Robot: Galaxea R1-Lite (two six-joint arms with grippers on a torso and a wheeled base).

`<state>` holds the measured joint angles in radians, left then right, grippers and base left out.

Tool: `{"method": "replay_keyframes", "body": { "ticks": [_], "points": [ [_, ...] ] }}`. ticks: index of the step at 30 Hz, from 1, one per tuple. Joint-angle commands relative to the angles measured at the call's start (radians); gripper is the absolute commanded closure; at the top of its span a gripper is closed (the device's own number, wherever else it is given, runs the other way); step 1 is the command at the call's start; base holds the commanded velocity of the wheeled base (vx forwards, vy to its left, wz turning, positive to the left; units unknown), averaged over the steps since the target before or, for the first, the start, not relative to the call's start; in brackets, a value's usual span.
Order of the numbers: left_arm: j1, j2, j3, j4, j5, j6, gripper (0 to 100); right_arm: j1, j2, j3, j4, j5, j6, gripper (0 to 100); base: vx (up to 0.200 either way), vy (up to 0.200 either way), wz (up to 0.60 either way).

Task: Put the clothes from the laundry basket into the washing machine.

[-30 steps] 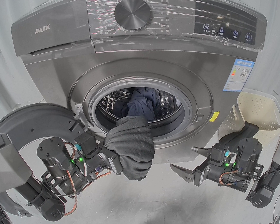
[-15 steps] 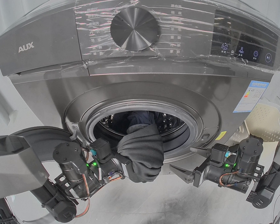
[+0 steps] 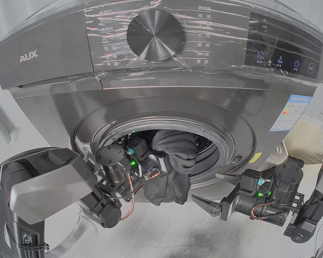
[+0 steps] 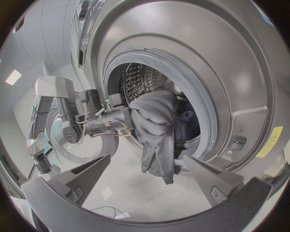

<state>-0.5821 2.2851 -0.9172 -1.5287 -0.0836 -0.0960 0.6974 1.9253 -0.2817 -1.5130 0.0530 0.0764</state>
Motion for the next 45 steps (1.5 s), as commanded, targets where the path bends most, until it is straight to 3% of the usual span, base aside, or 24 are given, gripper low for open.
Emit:
{"method": "replay_keyframes", "body": {
  "ticks": [1, 10, 14, 18, 23, 24, 26, 29, 31, 35, 40, 45],
  "points": [
    [0.042, 0.132, -0.18, 0.047, 0.018, -0.01, 100, 0.011, 0.0, 0.001, 0.0, -0.001, 0.0, 0, 0.0, 0.0, 0.0],
    [0.042, 0.198, -0.453, 0.269, 0.036, -0.027, 100, 0.011, 0.0, -0.001, -0.001, -0.001, 0.0, 0, 0.0, 0.0, 0.0],
    [0.042, 0.251, -0.578, 0.335, 0.065, -0.027, 100, 0.011, 0.0, -0.001, -0.001, -0.001, 0.0, 0, 0.0, 0.0, 0.0],
    [0.058, 0.307, -0.758, 0.398, 0.14, -0.028, 100, 0.011, 0.0, -0.001, -0.001, -0.001, 0.0, 0, 0.0, 0.0, 0.0],
    [0.065, 0.3, -0.779, 0.41, 0.159, -0.047, 100, 0.011, 0.0, -0.001, -0.001, -0.001, 0.002, 0, 0.0, 0.0, 0.0],
    [0.065, 0.295, -0.766, 0.412, 0.159, -0.056, 0, 0.011, 0.0, -0.001, -0.001, -0.001, 0.002, 0, 0.0, 0.0, 0.0],
    [0.064, 0.272, -0.732, 0.417, 0.159, -0.073, 0, 0.011, 0.001, 0.001, -0.001, -0.001, 0.002, 0, 0.0, 0.0, 0.0],
    [0.053, 0.203, -0.62, 0.483, 0.16, -0.122, 0, 0.011, 0.0, 0.001, -0.001, -0.001, 0.002, 0, 0.0, 0.0, 0.0],
    [0.047, 0.142, -0.534, 0.545, 0.156, -0.133, 0, 0.011, 0.0, 0.001, -0.001, -0.001, 0.002, 0, 0.0, 0.0, 0.0],
    [0.027, 0.034, -0.391, 0.68, 0.124, -0.131, 0, 0.013, 0.001, 0.001, -0.001, -0.001, 0.002, 0, 0.0, 0.0, 0.0],
    [0.008, -0.021, -0.313, 0.754, 0.091, -0.119, 0, 0.013, 0.001, 0.001, -0.001, -0.001, 0.002, 0, 0.0, 0.0, 0.0],
    [0.001, -0.032, -0.226, 0.817, 0.071, -0.064, 0, 0.013, 0.0, 0.003, -0.001, -0.001, 0.002, 0, 0.0, 0.0, 0.0]
  ]
}}
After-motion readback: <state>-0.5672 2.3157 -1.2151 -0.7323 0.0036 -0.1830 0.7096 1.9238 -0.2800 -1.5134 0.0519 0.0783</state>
